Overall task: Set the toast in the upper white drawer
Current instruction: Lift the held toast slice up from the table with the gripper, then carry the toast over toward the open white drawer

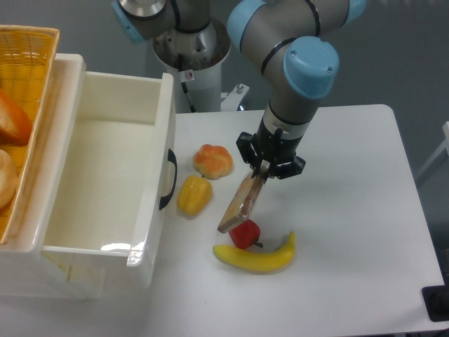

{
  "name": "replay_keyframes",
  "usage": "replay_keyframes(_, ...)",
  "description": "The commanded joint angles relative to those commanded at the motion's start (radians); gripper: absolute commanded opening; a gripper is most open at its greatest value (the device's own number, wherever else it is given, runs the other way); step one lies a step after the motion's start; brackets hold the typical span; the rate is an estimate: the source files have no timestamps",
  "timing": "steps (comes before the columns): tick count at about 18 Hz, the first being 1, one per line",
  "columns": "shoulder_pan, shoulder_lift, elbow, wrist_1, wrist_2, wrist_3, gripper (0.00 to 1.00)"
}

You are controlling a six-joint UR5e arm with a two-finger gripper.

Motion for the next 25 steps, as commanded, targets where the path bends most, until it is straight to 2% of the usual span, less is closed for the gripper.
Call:
replay_keyframes(8, 0.002, 0.002, 0.006, 0.0, 0.002, -0.003, 0.27)
replay_keyframes(13, 0.026, 0.021, 0.023, -0.034, 0.009, -0.011, 0.27)
replay_keyframes(17, 0.029, 0.032, 0.058, -0.113, 0.032, -0.043, 0.27)
replay_keyframes(19, 0.038, 0.041, 0.061, -0.133, 0.04, -0.087, 0.27)
replay_keyframes(23, 0.041, 0.095, 0.061, -0.189, 0.035, -0.164, 0.27)
replay_keyframes(25, 0.041, 0.123, 0.061, -0.195, 0.032, -0.233, 0.27)
